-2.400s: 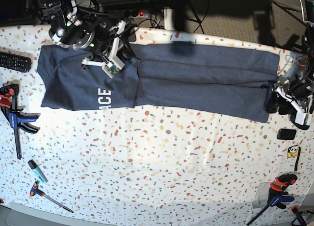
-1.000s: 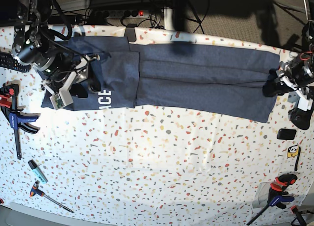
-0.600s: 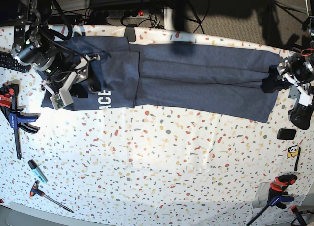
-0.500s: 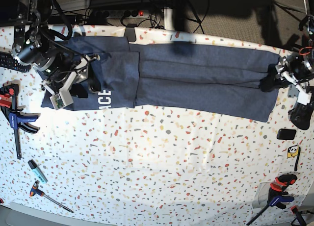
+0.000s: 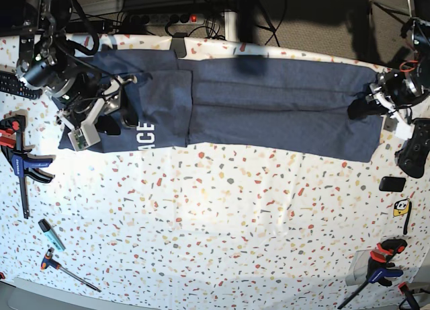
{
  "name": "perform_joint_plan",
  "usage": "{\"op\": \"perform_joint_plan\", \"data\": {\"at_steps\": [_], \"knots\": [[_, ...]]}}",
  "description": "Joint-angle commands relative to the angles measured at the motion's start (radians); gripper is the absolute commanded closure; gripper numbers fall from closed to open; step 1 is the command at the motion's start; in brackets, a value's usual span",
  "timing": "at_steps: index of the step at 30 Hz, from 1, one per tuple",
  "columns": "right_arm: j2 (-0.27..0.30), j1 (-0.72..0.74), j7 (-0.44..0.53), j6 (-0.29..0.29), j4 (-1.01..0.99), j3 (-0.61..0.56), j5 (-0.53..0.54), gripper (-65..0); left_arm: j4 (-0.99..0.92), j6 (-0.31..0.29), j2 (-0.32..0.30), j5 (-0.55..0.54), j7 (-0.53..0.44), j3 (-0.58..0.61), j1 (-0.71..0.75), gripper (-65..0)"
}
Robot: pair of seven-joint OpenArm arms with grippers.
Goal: Fold the T-shirt properly
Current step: 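Grasp the hem end of the strip with the left gripper, then fold the hem end over toward the right gripper with the left gripper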
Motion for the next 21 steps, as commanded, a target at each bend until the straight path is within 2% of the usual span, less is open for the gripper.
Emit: {"op": "perform_joint_plan", "data": {"at_steps": [1, 10, 14, 18, 21], "knots": [[0.011, 0.009, 0.024, 0.007, 0.020, 0.008, 0.012, -26.0, 0.007, 0.001, -0.040, -0.004, -0.007, -0.006, -0.021, 0.0], [0.011, 0.009, 0.023, 0.007, 0.020, 0.007, 0.012, -26.0, 0.012, 0.001, -0.157, 0.035, 0.005, -0.006, -0.104, 0.0], [0.011, 0.009, 0.023, 0.007, 0.020, 0.007, 0.011, -26.0, 0.060, 0.003, -0.176, 0.032, 0.046, -0.006, -0.094, 0.0], [0.011, 0.009, 0.023, 0.007, 0.020, 0.006, 0.012, -26.0, 0.155, 0.091, -0.163, 0.033, 0.056, -0.006, -0.057, 0.0], [0.011, 0.009, 0.023, 0.007, 0.020, 0.006, 0.008, -26.0, 0.299, 0.175, -0.138, 0.035, 0.066, -0.006, -0.010, 0.0]]}}
